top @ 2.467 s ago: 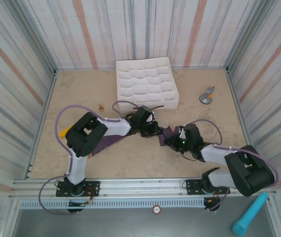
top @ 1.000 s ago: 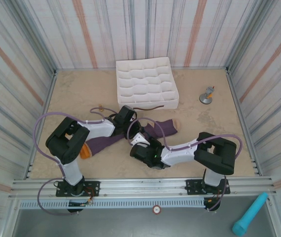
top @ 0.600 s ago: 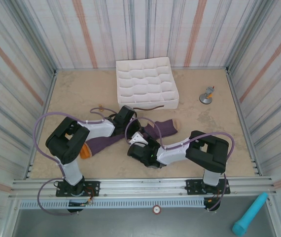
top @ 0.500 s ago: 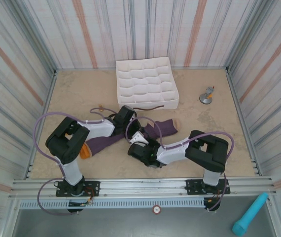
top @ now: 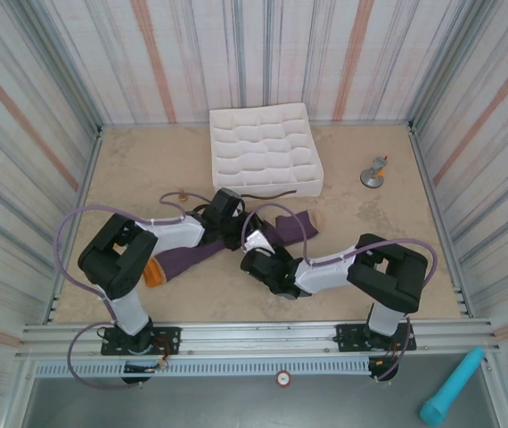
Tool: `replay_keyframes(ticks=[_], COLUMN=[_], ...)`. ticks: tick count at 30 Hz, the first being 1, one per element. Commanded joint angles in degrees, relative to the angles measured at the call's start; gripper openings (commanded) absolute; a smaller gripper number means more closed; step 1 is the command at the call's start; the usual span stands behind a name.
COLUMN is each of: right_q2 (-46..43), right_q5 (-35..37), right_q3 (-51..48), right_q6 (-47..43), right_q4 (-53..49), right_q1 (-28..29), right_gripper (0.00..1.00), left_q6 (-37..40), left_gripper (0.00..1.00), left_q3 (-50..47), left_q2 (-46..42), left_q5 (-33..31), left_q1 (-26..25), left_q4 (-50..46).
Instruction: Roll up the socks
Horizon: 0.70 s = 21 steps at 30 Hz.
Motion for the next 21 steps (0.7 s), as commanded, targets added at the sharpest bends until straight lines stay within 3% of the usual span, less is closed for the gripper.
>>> replay_keyframes(ticks=[1,9,21], right_q2=[-0.3,-5.8,-6.9], right_q5=[-8.4,-23.0,-35.8], right_q3=[-3.7,-8.6,-9.0], right_q6=[2.5,2.7,6.3], right_q4=[-5.0,-1.5,-2.3], right_q1=[-3.5,-12.3,-21.0], right_gripper=[0.0,0.0,0.0], left_q6=[1.2,-2.2,-2.0], left_gripper=[0.78,0.78,0.76], left_q3=[-2.0,-4.7,-3.9], left_q2=[-3.6,-3.8,-3.7], left_q5=[0.7,2.4,3.5], left_q1=[0.2,1.4,2.2], left_q4=[-0.7,6.9,9.0])
